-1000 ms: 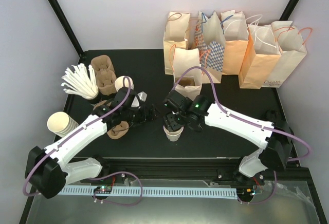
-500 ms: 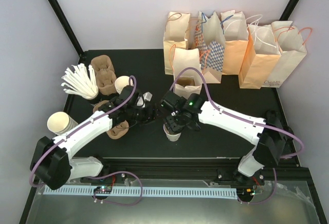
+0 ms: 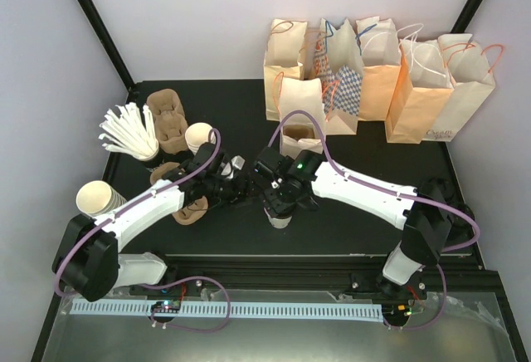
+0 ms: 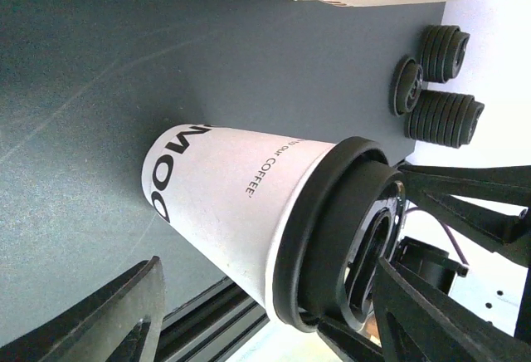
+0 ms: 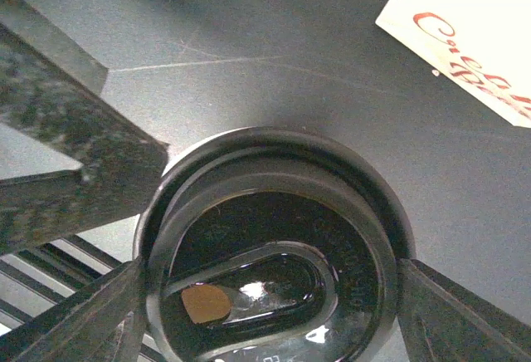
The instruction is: Pack the takeout coffee
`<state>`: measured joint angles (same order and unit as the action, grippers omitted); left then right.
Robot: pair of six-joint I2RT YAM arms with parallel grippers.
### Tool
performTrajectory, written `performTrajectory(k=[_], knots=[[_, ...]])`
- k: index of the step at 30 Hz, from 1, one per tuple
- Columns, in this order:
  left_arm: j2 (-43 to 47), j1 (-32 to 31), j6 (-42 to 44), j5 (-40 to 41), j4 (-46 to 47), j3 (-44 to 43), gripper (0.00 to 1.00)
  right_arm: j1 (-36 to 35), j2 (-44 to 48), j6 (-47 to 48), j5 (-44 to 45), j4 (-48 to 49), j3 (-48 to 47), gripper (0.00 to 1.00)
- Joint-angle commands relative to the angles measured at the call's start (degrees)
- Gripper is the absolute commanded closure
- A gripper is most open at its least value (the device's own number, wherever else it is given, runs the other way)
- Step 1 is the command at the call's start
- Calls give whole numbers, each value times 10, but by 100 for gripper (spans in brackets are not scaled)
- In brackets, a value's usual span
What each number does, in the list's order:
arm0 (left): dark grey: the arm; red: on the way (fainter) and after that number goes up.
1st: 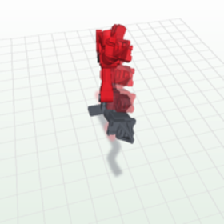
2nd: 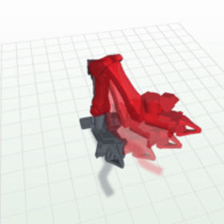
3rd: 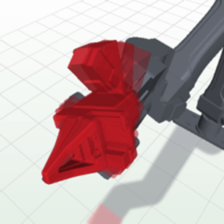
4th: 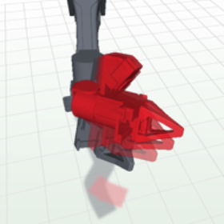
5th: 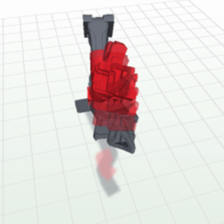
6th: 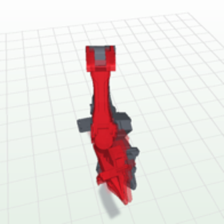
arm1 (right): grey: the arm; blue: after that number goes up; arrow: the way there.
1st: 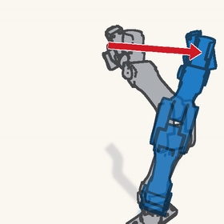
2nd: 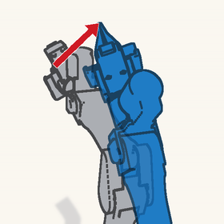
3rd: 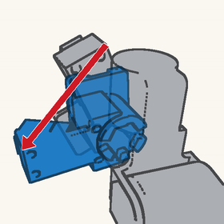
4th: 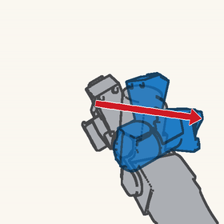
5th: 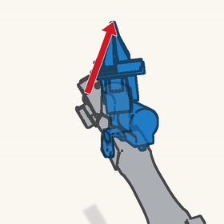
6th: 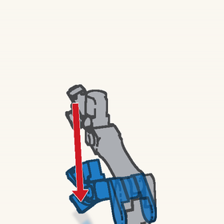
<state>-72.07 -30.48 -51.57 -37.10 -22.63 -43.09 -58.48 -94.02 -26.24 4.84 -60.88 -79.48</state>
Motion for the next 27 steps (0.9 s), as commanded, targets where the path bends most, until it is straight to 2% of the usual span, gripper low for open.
performTrajectory(k=[1,6,27], knots=[[-2,11,-8,-26,17,-2,29,-3,-8,15,-14,5,-18,18],[-4,15,-4,-34,17,-2,31,-3,-3,19,-39,18,-13,18],[-9,16,-16,-67,40,8,40,-3,-4,22,-27,33,26,17]])
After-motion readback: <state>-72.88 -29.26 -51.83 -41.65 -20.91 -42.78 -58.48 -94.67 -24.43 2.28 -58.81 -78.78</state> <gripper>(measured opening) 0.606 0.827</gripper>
